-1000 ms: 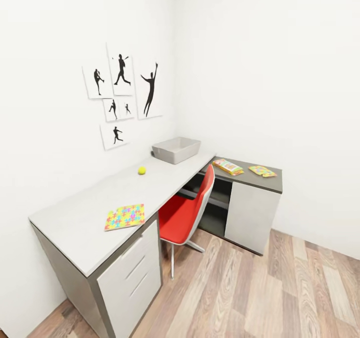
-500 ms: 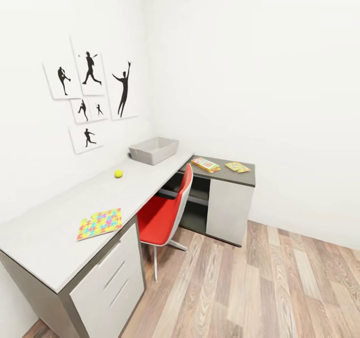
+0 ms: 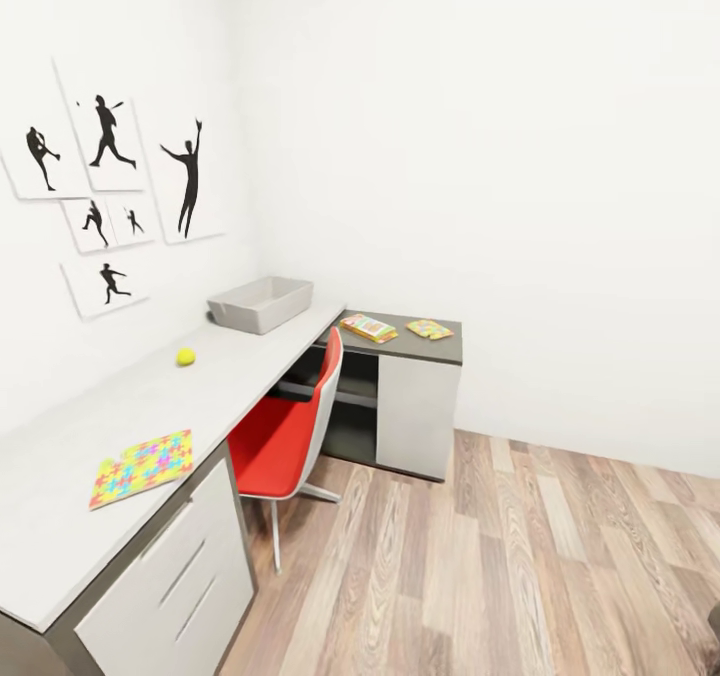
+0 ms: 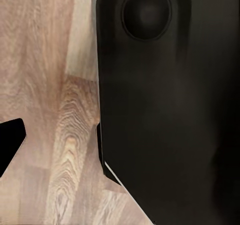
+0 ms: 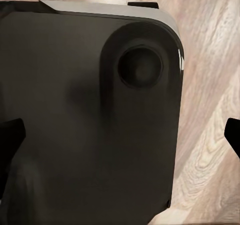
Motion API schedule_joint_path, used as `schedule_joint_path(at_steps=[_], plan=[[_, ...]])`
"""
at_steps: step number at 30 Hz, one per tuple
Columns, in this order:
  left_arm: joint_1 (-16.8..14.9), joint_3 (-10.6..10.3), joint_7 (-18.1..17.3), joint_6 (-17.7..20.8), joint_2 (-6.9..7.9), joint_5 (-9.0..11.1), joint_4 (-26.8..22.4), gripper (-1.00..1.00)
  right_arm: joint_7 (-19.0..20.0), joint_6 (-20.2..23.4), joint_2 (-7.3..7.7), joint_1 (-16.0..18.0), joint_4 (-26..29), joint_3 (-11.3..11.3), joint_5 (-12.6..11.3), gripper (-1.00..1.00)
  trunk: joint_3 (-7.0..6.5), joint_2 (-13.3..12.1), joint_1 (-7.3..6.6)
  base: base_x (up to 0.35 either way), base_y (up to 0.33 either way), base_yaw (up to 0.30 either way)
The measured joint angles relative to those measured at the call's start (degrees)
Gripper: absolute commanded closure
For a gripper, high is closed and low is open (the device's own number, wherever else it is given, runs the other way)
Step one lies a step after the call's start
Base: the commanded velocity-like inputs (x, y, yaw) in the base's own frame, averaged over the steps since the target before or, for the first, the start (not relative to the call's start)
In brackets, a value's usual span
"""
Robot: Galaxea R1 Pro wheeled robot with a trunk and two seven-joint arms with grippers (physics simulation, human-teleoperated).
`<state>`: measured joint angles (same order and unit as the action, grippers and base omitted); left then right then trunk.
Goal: Put all the toys in the child's room - the three board games (two on the bed and one on the table), the two jigsaw puzzles on the table, and the tennis ball on the table - inside the toy box on the table in the child's room.
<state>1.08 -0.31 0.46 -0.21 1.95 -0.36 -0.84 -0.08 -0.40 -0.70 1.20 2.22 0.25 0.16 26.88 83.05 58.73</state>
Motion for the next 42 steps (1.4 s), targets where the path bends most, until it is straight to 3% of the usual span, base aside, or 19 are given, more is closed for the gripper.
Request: schedule_joint_path(at_steps=[12, 20, 22, 27, 32, 35, 37, 40, 42], plan=[[-3.1, 0.1, 0.3, 0.2, -0.52, 0.4, -0.8, -1.0, 0.0, 0.2, 0.03, 0.9, 1.1, -0.3, -0.3, -1.0, -0.01, 0.0, 0.0, 0.0, 0.0, -0.287], [-9.7, 0.5, 1.7, 1.6, -1.96, 1.0, -0.9, -1.0, -0.2, 1.0, 0.01, 5.9, 3.8, -0.5, -0.5, -1.0, 0.08, 0.0, 0.0, 0.0, 0.0, -0.282], [-12.9, 0.7, 2.9, 3.2, -2.93, 1.7, -0.8, -1.0, -0.2, 1.9, -0.02, 8.5, 4.3, -0.5, -0.7, -1.0, 0.11, 0.0, 0.0, 0.0, 0.0, -0.271], [-16.8, 0.8, 4.4, 5.6, -3.95, 2.6, -0.8, -1.0, -0.2, 3.6, -0.04, 11.1, 4.7, -0.5, -0.9, -1.0, 0.31, 0.0, 0.0, 0.0, 0.0, -0.26], [-25.6, 1.0, 6.2, 10.2, -5.62, 4.7, -0.9, -1.0, -0.2, 8.6, -0.07, 16.7, 5.3, -0.6, -1.6, -1.0, 0.55, 0.0, 0.0, 0.0, 0.0, -0.234], [-27.7, 1.1, 6.5, 11.1, -6.03, 5.2, -0.9, -1.0, -0.2, 9.9, -0.05, 18.2, 5.4, -0.6, -1.9, -1.0, 0.75, 0.0, 0.0, 0.0, 0.0, -0.222], [-31.9, 1.1, 6.9, 12.5, -6.88, 6.0, -0.9, -1.0, -0.3, 12.2, 0.0, 21.2, 5.7, -0.6, -2.6, -1.0, 0.85, 0.0, 0.0, 0.0, 0.0, -0.216], [-33.7, 1.2, 7.1, 13.0, -7.34, 6.5, -0.9, -1.0, -0.3, 13.2, 0.05, 22.7, 5.8, -0.6, -3.1, -1.0, 1.07, 0.0, 0.0, 0.0, 0.0, -0.211], [-37.1, 1.2, 7.3, 13.7, -8.16, 7.6, -0.9, -1.0, -0.3, 14.8, 0.21, 25.6, 6.0, -0.6, -4.0, -1.0, 1.18, 0.0, 0.0, 0.0, 0.0, -0.199]])
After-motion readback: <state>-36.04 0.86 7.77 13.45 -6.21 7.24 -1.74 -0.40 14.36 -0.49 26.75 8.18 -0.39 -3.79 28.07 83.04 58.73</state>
